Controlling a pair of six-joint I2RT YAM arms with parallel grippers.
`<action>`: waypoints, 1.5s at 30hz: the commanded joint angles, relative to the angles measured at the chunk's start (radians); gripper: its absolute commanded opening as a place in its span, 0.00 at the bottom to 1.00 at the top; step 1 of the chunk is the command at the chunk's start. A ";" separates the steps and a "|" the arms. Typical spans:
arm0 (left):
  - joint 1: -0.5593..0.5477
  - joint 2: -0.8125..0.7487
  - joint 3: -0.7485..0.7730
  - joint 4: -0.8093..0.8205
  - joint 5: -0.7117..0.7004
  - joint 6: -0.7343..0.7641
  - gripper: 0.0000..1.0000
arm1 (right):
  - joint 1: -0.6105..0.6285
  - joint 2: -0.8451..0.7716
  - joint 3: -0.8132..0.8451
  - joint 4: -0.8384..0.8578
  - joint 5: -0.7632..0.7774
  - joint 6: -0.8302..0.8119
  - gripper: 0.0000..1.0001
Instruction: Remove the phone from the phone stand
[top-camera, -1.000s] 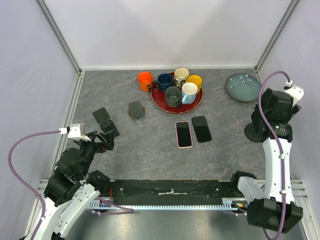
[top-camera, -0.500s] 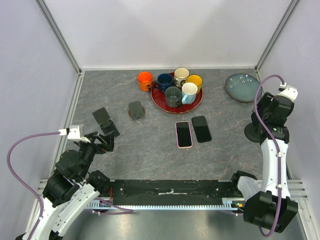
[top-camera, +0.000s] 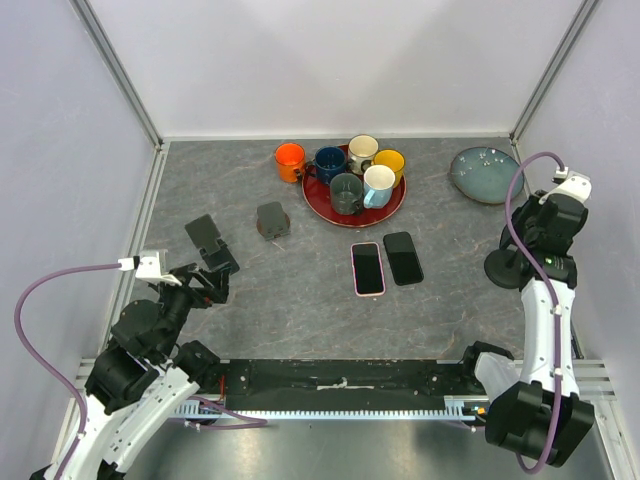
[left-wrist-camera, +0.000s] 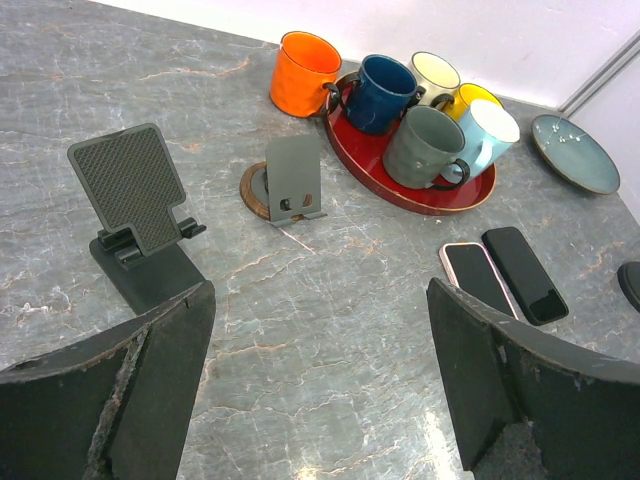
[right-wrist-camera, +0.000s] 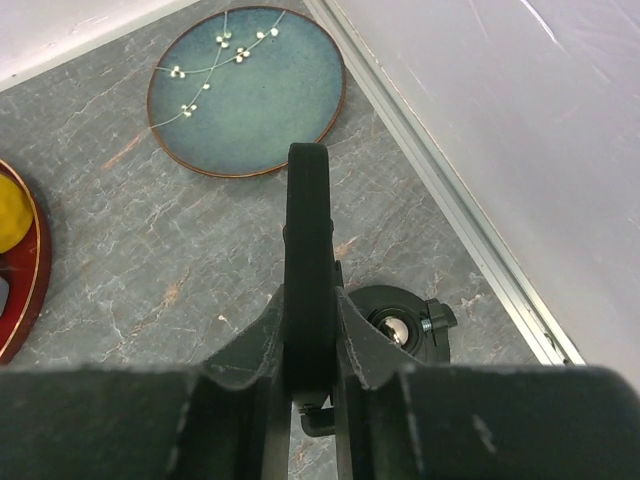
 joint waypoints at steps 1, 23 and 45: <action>-0.003 -0.006 -0.001 0.019 -0.023 -0.020 0.93 | 0.001 -0.033 0.016 0.028 -0.034 -0.037 0.05; 0.058 0.060 -0.001 0.020 0.016 -0.019 0.93 | 0.221 -0.080 0.270 -0.084 -0.244 -0.090 0.00; 0.113 0.089 -0.006 0.022 0.000 -0.023 0.92 | 1.088 0.201 0.276 0.388 -0.188 0.060 0.00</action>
